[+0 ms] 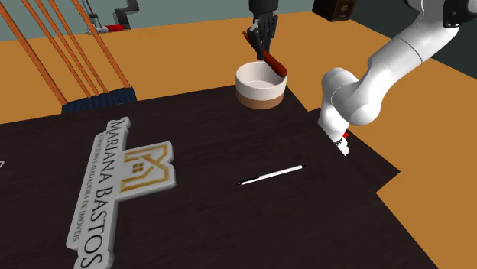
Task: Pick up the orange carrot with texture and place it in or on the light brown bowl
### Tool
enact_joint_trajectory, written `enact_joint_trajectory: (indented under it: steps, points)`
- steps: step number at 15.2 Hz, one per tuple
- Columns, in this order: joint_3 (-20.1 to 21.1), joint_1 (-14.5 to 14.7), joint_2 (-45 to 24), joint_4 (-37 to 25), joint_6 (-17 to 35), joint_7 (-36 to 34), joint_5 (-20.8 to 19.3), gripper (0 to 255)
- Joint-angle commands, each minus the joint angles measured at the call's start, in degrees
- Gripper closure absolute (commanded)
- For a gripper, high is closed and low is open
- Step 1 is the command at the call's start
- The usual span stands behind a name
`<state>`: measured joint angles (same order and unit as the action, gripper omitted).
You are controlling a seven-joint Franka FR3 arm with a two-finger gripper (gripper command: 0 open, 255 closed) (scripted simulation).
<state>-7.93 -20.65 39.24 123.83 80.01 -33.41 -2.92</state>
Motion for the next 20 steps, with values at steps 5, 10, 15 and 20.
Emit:
enact_joint_trajectory:
  steps: [5, 10, 15, 20]
  points:
    - [-0.5, -0.3, 1.3, 5.6, 4.2, 0.4, -0.5, 255]
    - [-0.7, -0.4, 2.3, 10.5, 8.2, 0.4, -0.8, 255]
    - [-0.7, -0.4, 2.3, 10.5, 8.2, 0.4, -0.8, 255]
    - [-0.7, -0.4, 2.4, 10.5, 8.1, 0.4, -0.8, 0]
